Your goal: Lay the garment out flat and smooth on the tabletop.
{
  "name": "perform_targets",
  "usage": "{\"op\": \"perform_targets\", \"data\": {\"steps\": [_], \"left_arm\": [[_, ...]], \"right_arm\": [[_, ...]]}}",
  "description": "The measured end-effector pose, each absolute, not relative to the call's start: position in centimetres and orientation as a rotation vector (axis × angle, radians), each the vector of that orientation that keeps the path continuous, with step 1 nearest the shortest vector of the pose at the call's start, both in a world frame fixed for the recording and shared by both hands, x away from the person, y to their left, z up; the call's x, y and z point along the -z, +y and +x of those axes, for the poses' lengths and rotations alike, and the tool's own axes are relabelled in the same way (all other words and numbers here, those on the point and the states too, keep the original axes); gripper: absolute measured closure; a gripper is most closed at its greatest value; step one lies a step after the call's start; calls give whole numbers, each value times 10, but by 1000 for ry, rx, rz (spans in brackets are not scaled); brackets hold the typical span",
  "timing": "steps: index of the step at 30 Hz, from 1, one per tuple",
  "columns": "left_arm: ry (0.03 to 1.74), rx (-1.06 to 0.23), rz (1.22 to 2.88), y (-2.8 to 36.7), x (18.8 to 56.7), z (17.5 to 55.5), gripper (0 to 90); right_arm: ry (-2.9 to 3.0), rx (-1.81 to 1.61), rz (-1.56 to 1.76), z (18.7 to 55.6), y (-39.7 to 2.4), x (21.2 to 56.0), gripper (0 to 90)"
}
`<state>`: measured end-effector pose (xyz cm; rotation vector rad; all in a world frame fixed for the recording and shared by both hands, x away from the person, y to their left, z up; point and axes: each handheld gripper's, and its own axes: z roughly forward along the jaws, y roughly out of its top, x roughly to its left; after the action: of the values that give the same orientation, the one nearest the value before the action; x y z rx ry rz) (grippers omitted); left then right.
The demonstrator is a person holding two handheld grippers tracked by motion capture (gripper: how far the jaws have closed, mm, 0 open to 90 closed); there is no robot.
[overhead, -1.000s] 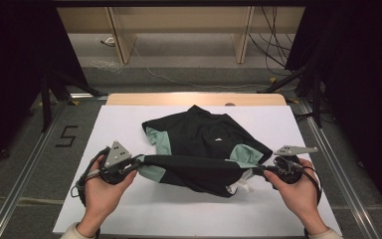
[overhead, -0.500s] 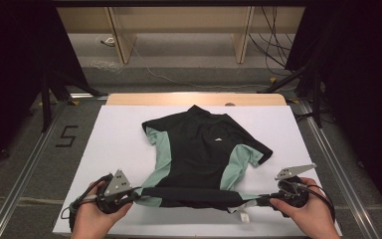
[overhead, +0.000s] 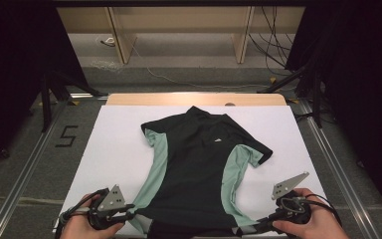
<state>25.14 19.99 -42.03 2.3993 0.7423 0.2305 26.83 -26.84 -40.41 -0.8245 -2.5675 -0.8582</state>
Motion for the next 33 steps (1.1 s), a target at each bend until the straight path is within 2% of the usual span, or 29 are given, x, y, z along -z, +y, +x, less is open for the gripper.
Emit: {"op": "perform_targets", "data": {"steps": [4,8,11,21,29,31,33], "left_arm": [[738,-245,2348,212,403,249,523],[782,-272,2299,219,394,258,483],[826,-277,2304,212,402,273,483],[912,-119,2425,167,456,331,489],[934,-146,2511,153,470,340,569],[946,-151,2509,154,470,339,598],[955,-154,2510,154,469,338,649]], "right_arm": [[-2489,937,-711,268,-267,403,736],[-2476,1069,-782,277,-274,394,708],[-2480,1118,-921,288,-278,399,699],[-2534,980,-1254,330,-264,446,647],[-2523,896,-1370,354,-240,465,599],[-2535,866,-1380,356,-234,469,609],[-2555,843,-1396,358,-231,469,656]]}}
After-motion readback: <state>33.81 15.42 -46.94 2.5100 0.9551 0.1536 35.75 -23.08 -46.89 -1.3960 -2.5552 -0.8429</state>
